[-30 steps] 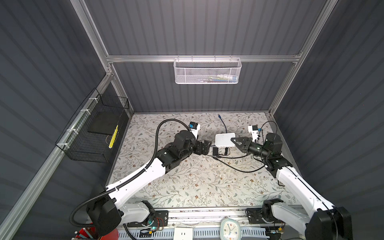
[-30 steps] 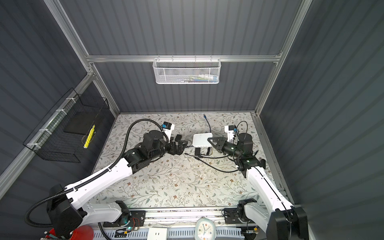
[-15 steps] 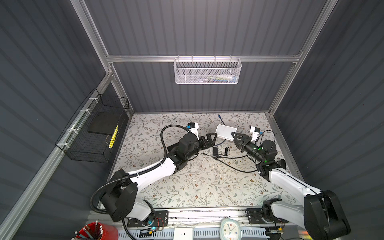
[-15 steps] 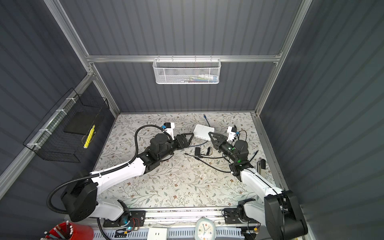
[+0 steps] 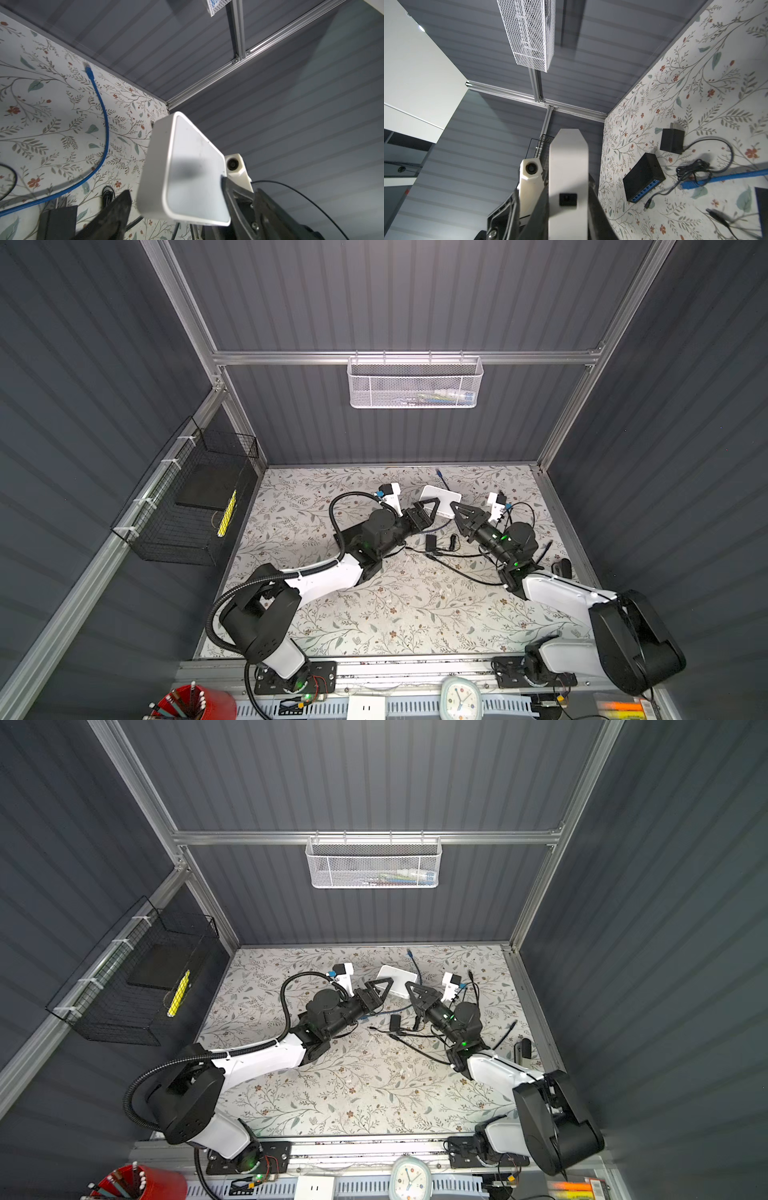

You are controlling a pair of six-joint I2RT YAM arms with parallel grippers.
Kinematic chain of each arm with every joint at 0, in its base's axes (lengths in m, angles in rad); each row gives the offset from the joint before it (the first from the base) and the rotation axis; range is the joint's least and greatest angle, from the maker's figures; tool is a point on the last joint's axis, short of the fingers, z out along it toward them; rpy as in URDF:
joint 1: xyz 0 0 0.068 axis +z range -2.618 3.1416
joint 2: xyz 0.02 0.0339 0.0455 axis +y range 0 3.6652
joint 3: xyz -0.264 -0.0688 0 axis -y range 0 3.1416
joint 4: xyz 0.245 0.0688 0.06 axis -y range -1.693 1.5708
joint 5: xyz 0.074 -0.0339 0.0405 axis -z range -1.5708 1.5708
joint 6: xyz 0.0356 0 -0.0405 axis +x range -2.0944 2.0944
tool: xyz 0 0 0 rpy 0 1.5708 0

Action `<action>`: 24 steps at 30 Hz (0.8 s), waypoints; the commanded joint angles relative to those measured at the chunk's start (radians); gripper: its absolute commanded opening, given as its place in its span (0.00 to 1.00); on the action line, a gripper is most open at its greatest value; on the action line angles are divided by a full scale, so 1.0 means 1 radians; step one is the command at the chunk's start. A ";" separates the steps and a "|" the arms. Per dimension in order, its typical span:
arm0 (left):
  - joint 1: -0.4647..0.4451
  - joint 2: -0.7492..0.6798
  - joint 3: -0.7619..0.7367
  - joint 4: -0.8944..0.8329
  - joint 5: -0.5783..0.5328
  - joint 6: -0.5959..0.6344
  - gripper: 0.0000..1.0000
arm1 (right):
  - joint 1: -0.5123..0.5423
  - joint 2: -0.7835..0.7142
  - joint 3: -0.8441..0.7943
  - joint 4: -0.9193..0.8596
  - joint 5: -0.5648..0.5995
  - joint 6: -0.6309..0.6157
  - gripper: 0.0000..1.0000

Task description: Insert the plug into the switch port

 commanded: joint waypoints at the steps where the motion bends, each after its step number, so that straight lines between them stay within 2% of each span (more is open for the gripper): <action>1: 0.009 0.048 -0.019 0.201 -0.010 -0.052 0.87 | 0.023 0.036 0.041 0.156 0.026 0.021 0.05; 4: 0.009 0.078 -0.041 0.292 -0.031 -0.088 0.85 | 0.030 0.054 0.050 0.181 0.073 0.011 0.05; 10: 0.009 0.100 -0.029 0.325 -0.069 -0.114 0.80 | 0.044 0.060 0.054 0.154 0.103 -0.028 0.04; 14: 0.007 0.120 -0.015 0.338 -0.077 -0.133 0.74 | 0.054 0.088 0.051 0.201 0.117 -0.012 0.03; 24: 0.007 0.151 -0.003 0.367 -0.068 -0.162 0.73 | 0.086 0.114 0.084 0.195 0.133 -0.037 0.03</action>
